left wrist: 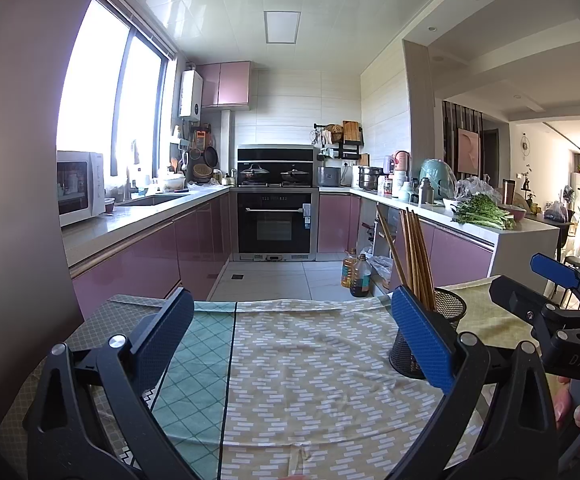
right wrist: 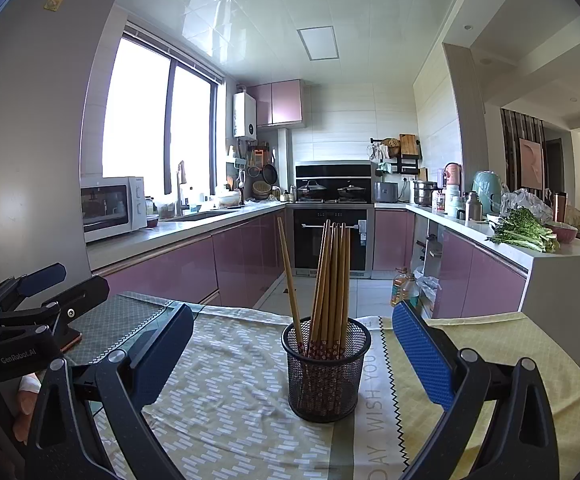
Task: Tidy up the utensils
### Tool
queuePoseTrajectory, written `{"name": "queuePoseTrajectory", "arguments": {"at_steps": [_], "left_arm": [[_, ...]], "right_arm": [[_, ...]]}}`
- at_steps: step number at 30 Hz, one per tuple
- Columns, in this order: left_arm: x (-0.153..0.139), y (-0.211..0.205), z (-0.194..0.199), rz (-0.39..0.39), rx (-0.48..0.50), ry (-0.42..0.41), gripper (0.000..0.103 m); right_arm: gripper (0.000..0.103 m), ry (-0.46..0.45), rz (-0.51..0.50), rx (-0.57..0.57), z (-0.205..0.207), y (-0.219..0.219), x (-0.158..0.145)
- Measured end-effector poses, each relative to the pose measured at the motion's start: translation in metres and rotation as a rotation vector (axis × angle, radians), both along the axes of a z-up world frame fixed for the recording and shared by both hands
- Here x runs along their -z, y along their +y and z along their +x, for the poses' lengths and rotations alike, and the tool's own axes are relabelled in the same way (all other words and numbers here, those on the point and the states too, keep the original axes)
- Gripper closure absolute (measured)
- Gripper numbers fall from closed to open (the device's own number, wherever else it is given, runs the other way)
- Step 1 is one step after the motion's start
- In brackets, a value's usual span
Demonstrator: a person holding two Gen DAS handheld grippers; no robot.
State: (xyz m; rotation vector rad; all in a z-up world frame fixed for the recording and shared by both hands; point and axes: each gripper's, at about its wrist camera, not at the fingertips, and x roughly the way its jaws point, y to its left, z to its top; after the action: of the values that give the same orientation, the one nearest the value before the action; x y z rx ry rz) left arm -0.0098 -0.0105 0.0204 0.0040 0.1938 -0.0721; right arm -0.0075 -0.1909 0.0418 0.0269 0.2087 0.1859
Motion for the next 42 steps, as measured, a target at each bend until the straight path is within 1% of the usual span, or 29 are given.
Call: {"name": "queuePoseTrajectory", "arguments": {"at_steps": [42], "left_arm": [[0.0019, -0.003, -0.0009, 0.0, 0.001, 0.004, 0.006]], "right_arm": [[0.007, 0.001, 0.003, 0.004, -0.0014, -0.0006, 0.0005]]}}
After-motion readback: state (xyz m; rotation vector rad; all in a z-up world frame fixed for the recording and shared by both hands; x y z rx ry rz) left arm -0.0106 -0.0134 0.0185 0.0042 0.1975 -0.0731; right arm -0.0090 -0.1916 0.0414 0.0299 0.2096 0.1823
